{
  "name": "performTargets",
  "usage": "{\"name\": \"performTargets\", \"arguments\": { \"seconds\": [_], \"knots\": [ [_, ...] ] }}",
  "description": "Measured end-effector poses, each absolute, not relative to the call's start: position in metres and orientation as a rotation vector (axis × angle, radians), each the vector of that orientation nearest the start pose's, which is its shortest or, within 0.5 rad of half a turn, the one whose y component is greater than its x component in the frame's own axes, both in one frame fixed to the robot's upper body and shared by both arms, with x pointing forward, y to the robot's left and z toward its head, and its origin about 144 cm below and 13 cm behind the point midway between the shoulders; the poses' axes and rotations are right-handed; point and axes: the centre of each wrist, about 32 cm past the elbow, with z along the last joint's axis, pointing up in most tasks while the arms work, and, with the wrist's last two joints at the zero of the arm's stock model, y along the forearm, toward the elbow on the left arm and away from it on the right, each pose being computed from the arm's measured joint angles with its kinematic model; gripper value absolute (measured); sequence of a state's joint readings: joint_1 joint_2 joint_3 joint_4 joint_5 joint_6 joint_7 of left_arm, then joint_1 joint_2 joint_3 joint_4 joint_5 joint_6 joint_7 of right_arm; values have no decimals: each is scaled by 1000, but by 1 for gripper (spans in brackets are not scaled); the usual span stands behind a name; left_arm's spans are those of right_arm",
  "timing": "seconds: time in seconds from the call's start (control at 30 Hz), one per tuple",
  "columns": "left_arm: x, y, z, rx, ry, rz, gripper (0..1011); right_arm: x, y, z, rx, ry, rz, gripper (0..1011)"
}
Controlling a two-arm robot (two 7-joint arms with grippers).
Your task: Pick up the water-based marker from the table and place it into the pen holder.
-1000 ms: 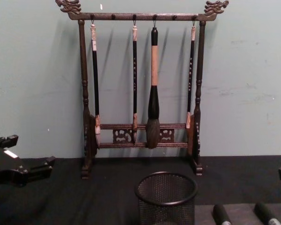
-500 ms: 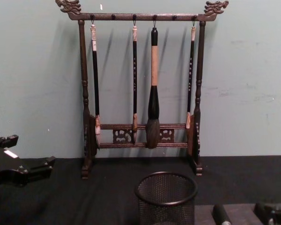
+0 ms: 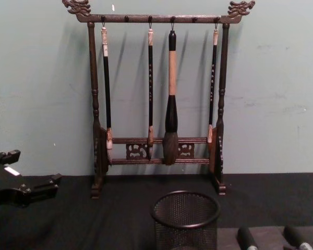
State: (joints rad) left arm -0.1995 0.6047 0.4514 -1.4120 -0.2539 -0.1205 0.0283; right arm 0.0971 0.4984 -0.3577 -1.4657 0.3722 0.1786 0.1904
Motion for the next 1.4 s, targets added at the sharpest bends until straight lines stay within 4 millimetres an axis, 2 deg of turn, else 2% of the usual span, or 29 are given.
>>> {"name": "performTargets", "arguments": {
  "seconds": [1.27,1.4],
  "knots": [
    [489,310,1140,304,-285,1248,1009,472,-290,1116,-367,190,-1091,1002],
    [489,310,1140,304,-285,1248,1009,472,-290,1116,-367,190,-1091,943]
  ]
}}
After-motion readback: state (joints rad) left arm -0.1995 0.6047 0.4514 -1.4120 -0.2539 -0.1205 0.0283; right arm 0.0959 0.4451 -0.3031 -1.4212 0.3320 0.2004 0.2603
